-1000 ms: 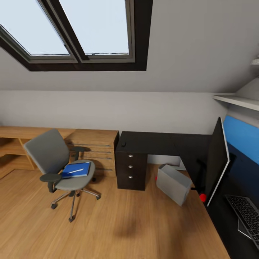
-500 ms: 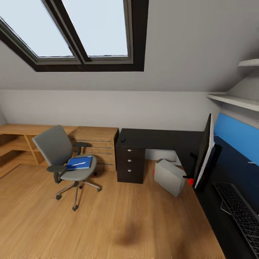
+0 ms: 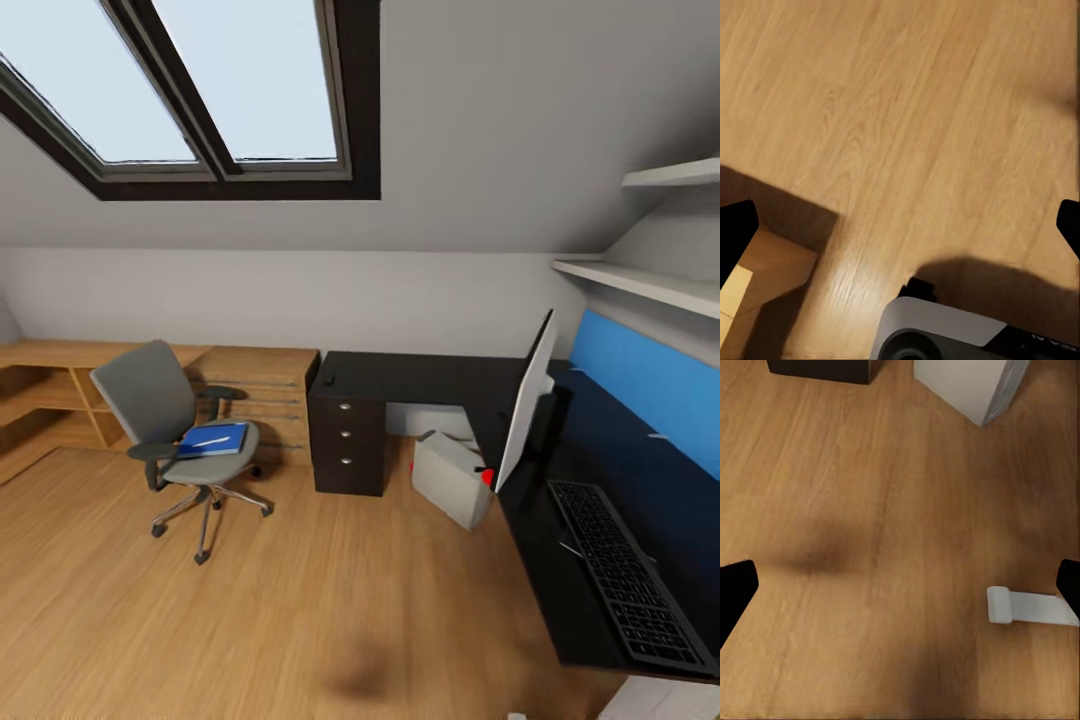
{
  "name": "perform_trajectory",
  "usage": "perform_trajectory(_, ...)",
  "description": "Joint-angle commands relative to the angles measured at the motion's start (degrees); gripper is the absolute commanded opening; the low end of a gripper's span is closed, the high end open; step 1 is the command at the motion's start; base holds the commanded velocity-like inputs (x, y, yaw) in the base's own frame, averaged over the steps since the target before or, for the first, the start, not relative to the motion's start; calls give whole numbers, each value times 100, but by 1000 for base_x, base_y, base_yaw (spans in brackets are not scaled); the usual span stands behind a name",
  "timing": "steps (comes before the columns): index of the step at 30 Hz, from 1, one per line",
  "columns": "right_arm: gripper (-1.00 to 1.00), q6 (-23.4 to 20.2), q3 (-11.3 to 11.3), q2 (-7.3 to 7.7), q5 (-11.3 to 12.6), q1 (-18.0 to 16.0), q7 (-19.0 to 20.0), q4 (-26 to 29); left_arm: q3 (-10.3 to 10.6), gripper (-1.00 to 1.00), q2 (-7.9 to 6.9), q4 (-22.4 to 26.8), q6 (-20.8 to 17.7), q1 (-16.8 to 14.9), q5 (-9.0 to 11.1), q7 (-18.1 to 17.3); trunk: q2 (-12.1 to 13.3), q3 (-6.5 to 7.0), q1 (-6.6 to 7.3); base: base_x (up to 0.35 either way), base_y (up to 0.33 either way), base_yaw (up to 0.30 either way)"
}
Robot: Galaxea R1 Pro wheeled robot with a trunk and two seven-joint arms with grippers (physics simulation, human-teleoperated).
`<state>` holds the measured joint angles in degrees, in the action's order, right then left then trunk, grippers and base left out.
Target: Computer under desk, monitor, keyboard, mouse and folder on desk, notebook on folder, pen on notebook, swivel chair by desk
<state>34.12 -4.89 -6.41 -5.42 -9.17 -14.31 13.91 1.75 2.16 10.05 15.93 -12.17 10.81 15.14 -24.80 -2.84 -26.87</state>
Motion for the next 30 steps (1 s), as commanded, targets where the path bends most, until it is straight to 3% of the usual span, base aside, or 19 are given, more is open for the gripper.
perform_trajectory(1,100,-1,-21,0,-55,-5,-61,-4,23,100,2,-3,24,-5,44,15,-12,-13,-1,-234,-261,0)
perform_trajectory(16,100,-2,-21,1,-56,-5,-57,-9,27,100,4,-3,24,-5,44,10,-12,-13,-1,-199,-281,0)
perform_trajectory(30,100,0,-21,1,-56,-5,-63,-3,27,100,4,-3,32,-5,44,6,-12,-13,-1,-31,-337,0)
